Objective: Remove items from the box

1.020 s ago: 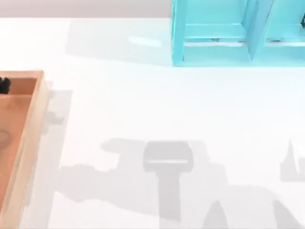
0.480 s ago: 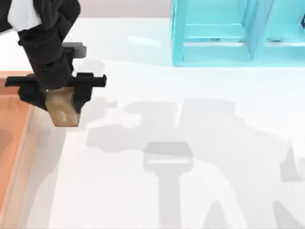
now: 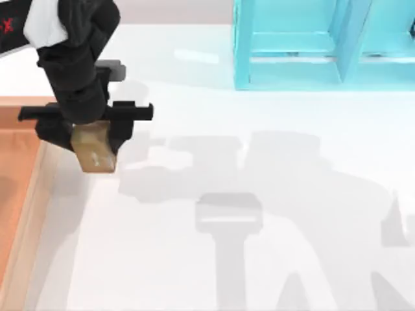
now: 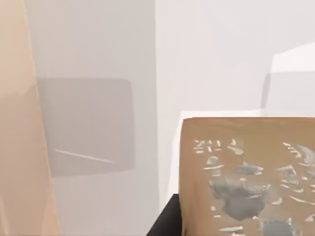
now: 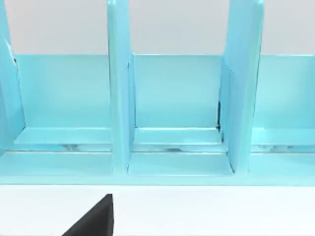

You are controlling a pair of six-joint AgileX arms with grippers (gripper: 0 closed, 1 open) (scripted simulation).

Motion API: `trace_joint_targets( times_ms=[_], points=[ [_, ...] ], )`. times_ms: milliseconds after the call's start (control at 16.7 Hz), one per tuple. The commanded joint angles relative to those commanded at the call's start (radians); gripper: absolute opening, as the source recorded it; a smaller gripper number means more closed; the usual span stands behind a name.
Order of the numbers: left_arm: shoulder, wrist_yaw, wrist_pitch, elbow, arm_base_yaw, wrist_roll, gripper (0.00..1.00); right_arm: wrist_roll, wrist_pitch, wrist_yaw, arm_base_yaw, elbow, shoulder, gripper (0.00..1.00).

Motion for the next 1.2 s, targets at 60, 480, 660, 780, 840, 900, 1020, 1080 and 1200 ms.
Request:
trace_joint_targets(
  times_ms=[60,480,660,780,840,900,1020,1080,1200],
  points=[
    [-0.007,0.016,0.024,-0.003,-0.02,0.013,0.0,0.0,0.0,0.0,0.0,0.0,0.0,1.0],
    [0.05,0.007,0.156,-0.089,-0.022,0.011,0.0,0.0,0.0,0.0,0.0,0.0,0.0,1.0],
    [0.062,-0.016,0.146,-0.107,0.014,-0.012,0.0,0.0,0.0,0.0,0.0,0.0,0.0,1.0],
    [0.062,-0.016,0.146,-0.107,0.014,-0.012,0.0,0.0,0.0,0.0,0.0,0.0,0.0,1.0],
    [0.062,-0.016,0.146,-0.107,0.014,-0.012,0.0,0.0,0.0,0.0,0.0,0.0,0.0,1.0],
    [0.062,-0.016,0.146,-0.107,0.014,-0.012,0.08,0.0,0.0,0.0,0.0,0.0,0.0,1.0],
    [0.062,-0.016,0.146,-0.107,0.014,-0.012,0.23,0.0,0.0,0.0,0.0,0.0,0.0,1.0],
    [0.062,-0.016,0.146,-0.107,0.014,-0.012,0.3,0.0,0.0,0.0,0.0,0.0,0.0,1.0],
    [0.062,-0.016,0.146,-0.107,0.014,-0.012,0.45,0.0,0.0,0.0,0.0,0.0,0.0,1.0]
  ],
)
